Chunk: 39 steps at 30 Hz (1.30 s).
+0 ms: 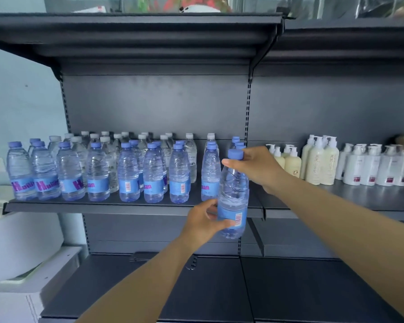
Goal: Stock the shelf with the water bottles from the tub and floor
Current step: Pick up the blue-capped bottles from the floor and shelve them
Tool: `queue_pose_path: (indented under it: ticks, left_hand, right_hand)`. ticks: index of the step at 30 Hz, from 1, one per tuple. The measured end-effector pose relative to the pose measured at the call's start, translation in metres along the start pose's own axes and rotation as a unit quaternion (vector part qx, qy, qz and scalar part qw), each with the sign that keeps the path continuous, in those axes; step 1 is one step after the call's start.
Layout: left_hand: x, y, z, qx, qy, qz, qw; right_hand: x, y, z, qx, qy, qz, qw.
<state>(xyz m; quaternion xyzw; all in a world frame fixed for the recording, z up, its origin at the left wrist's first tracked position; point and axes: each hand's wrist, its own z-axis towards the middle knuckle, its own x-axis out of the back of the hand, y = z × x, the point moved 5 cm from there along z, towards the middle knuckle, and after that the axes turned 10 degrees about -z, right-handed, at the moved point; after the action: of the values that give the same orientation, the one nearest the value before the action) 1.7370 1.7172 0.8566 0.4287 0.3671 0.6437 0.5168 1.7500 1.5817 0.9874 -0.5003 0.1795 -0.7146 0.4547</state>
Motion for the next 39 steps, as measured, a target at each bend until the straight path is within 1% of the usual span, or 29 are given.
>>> queue_pose_path:
  ticks: [8,16,19,22,29,33,39]
  left_hand:
    - [-0.022,-0.012,0.031,-0.004,-0.029,0.001,1.0]
    - [-0.05,-0.017,0.057,0.007,-0.036,0.001,0.999]
    - [-0.062,-0.018,0.068,0.002,-0.023,0.012,1.0]
    - [-0.073,-0.019,0.079,0.001,-0.012,0.032,0.999]
    - [-0.101,-0.025,0.107,0.009,0.018,0.036,0.999]
    - [-0.118,-0.026,0.126,0.005,0.028,0.012,1.0]
    - [-0.135,-0.041,0.147,0.02,0.08,0.002,0.997]
  right_hand:
    - [0.01,0.021,0.016,-0.028,0.024,-0.001,0.999]
    - [0.023,0.043,0.034,-0.036,0.042,-0.013,0.998]
    - [0.032,0.055,0.042,-0.046,0.053,-0.013,0.997]
    - [0.037,0.07,0.054,-0.044,0.04,-0.004,0.998]
    - [0.053,0.105,0.088,-0.046,0.032,-0.008,0.998]
    - [0.062,0.123,0.111,-0.049,0.028,-0.007,0.998]
    - [0.062,0.15,0.139,-0.054,0.024,0.002,0.998]
